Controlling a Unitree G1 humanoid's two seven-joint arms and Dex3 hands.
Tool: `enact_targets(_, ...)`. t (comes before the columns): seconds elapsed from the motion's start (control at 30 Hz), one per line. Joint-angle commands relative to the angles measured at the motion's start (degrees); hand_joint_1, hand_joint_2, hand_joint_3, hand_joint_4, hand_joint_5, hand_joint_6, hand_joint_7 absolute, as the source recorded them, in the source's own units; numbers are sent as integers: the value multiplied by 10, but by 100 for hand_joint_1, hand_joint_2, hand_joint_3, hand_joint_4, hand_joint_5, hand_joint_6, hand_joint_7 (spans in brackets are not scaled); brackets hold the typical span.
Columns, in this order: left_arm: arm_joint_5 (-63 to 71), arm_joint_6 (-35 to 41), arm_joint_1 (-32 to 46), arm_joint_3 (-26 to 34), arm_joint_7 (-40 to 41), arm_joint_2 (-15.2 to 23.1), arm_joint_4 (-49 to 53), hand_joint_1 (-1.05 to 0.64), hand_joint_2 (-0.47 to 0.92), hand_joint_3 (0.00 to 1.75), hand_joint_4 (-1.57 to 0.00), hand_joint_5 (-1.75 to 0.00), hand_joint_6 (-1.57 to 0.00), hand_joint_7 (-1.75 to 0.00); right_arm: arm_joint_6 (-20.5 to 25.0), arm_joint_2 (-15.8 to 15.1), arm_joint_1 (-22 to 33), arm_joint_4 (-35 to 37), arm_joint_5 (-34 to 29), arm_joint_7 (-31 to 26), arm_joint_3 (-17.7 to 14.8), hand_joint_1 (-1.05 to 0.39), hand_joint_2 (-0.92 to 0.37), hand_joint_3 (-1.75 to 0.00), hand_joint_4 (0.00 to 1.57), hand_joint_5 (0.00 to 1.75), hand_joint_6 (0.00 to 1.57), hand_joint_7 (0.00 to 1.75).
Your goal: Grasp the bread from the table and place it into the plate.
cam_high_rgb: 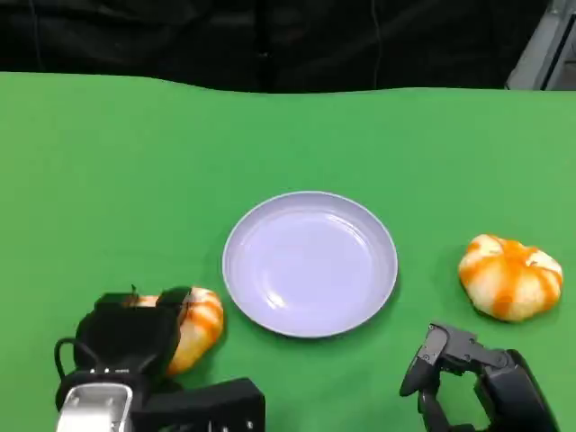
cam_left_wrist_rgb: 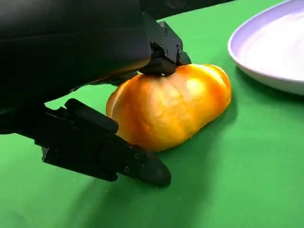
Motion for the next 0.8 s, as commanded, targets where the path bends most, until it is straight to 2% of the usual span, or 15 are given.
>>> enact_targets(0.03,-22,-13,-8,-14,18,10,46,-54,88,0,-30,-12,-28,0,-5,-6,0,0,8,-1,-3,-54,-30,-154,82,175,79,151)
enact_targets(0.23,-53,-30,-21,-20,35,17,76,-50,90,1,-34,-11,-29,0,-5,-5,2,-3,4,-4,-4,-53,-30,-155,82,175,80,151)
enact_targets(0.33,-82,-55,-19,-12,60,23,82,-37,91,1,-48,-14,-38,-3,-7,-5,1,-1,3,-5,-4,-53,-30,-155,82,175,80,151)
enact_targets(0.37,-97,-82,-15,-5,95,27,86,-35,91,1,-51,-13,-40,-3,-6,-5,1,-2,2,-5,-4,-53,-30,-155,82,175,80,151)
enact_targets(0.4,-110,-108,-11,1,130,30,90,-25,92,6,-71,-62,-68,-6,-6,-6,1,-2,2,-5,-4,-52,-30,-155,82,175,79,151)
enact_targets(0.43,-121,-131,-9,7,162,33,94,-22,92,8,-76,-87,-82,-7,-6,-6,1,-2,2,-4,-4,-52,-29,-156,82,175,79,151)
enact_targets(0.47,-129,-148,-8,10,184,34,98,-19,92,13,-81,-110,-97,-8,-6,-6,1,-2,2,-4,-4,-52,-29,-156,81,175,79,151)
enact_targets(0.57,-139,-173,-2,16,223,42,86,-15,92,18,-79,-157,-119,-10,-3,-5,0,-2,2,-4,-3,-52,-29,-156,81,175,79,151)
enact_targets(0.6,-141,-181,2,18,232,46,76,-14,92,18,-79,-161,-122,-11,-4,-5,0,-1,2,-4,-3,-52,-29,-156,81,175,79,151)
enact_targets(0.63,-142,-186,5,19,237,50,68,-14,85,30,-81,-163,-125,-15,-5,-5,-1,1,3,-4,-3,-52,-29,-156,82,175,79,151)
enact_targets(0.7,-144,-192,13,22,240,56,51,-13,66,69,-84,-161,-124,-26,-7,-4,-2,2,3,-4,-3,-52,-29,-155,81,175,79,151)
enact_targets(0.8,-142,-199,35,29,244,66,15,-13,58,91,-88,-157,-116,-51,-7,-5,-4,3,3,-4,-4,-52,-29,-155,81,175,79,151)
